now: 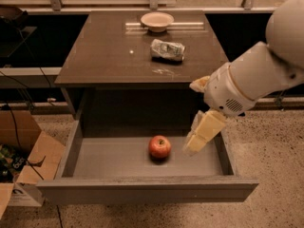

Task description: Pick apple from top drawer and place on counter

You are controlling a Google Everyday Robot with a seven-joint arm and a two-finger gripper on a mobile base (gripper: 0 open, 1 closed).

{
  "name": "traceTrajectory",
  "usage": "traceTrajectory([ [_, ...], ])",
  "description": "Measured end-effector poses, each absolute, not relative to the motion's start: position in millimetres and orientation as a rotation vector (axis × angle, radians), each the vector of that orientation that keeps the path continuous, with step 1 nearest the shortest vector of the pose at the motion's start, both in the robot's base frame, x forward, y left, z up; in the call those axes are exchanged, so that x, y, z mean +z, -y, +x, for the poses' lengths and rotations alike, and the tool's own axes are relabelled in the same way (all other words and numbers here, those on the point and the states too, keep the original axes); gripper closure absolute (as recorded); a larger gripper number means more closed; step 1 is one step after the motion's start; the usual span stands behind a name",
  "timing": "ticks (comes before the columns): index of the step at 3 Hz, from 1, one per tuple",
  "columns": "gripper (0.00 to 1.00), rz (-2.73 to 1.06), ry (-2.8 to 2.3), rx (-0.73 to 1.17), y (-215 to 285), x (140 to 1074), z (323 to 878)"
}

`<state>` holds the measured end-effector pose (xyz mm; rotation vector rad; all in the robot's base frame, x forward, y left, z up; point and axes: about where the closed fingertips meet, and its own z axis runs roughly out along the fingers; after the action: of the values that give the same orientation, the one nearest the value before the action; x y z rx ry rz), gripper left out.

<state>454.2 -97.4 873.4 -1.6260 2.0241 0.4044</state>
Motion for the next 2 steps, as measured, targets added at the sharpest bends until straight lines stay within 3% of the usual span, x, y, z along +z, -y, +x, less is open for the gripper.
traceTrajectory([
  [2, 0.00, -1.632, -2.040, 0.444, 82.0, 853.4, 457.6],
])
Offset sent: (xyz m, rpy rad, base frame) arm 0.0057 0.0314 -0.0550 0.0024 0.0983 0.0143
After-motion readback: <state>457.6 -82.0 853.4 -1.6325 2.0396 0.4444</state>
